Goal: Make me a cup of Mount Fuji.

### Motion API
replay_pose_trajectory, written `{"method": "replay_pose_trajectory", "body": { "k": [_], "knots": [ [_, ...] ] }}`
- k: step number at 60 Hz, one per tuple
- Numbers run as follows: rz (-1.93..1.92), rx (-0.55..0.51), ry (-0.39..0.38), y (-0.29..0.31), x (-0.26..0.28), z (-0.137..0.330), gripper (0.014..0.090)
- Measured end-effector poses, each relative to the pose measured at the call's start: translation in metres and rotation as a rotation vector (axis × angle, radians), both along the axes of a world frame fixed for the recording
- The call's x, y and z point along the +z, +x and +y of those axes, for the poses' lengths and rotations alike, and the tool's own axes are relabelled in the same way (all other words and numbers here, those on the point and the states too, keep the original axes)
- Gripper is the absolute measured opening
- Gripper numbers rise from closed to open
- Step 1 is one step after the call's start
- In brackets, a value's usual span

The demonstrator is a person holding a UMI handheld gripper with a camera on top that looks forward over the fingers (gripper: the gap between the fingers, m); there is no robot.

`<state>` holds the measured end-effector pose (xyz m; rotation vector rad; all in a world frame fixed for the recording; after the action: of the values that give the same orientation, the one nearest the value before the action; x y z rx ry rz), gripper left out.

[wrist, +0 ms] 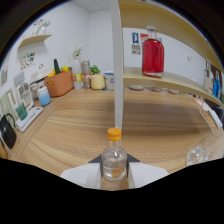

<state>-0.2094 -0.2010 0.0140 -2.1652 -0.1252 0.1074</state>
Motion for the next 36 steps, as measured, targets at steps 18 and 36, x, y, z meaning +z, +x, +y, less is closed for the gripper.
{"method": "replay_pose_trajectory", "body": {
  "k": [18,36],
  "knots": [
    [0.016,-0.013,-0.037,0.001,-0.005,-0.014,0.0371],
    [0.092,0.046,-0.043,-0.003,0.024,-0.045,0.0801]
  ]
}}
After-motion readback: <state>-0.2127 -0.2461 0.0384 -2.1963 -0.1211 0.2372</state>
